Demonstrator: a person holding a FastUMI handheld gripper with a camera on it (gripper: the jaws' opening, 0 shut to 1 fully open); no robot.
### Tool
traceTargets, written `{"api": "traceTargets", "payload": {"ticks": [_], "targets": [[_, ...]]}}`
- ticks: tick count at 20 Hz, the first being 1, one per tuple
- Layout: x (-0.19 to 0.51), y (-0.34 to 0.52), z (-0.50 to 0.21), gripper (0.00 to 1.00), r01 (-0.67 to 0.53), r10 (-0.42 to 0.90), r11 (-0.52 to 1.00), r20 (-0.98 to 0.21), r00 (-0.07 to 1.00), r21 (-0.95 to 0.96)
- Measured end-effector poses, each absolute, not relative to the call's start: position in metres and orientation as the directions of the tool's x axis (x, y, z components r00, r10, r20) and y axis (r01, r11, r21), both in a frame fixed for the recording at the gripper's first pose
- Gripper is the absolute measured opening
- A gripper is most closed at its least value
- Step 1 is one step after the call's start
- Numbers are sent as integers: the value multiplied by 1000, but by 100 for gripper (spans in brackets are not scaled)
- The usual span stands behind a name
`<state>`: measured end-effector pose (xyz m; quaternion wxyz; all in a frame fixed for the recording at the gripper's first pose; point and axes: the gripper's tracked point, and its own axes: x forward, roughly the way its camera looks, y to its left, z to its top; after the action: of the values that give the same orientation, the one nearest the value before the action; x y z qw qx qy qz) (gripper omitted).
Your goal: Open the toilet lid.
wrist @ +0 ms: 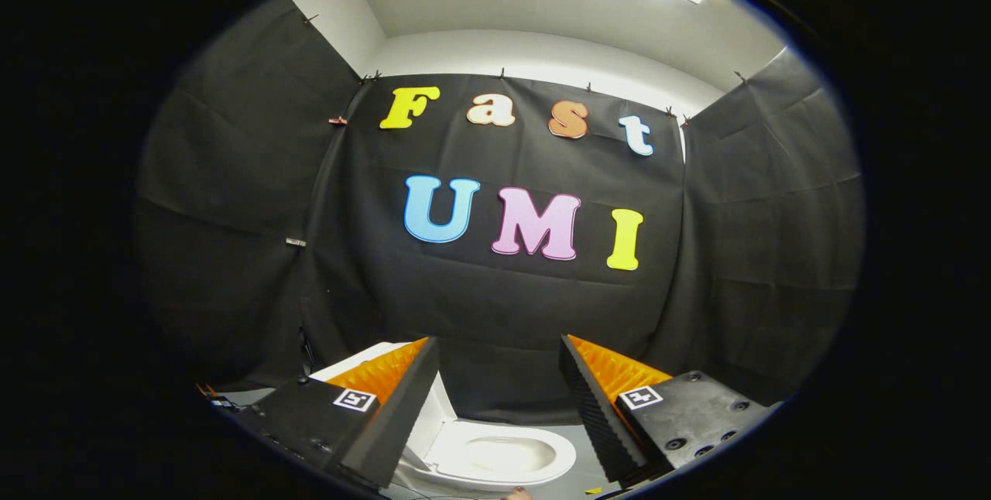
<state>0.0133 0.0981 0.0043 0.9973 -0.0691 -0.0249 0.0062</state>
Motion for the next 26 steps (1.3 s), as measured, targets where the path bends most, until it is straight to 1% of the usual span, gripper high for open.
{"api": "traceTargets", "payload": {"ticks": [7, 12, 18, 26], "targets": [[12, 116, 1, 97, -19, 27, 988, 48, 998, -153], [10, 120, 9, 97, -12, 24, 988, 74, 997, -156], [11, 121, 2, 97, -39, 43, 995, 44, 998, -93], [9, 125, 3, 97, -45, 49, 994, 44, 998, -96]]}}
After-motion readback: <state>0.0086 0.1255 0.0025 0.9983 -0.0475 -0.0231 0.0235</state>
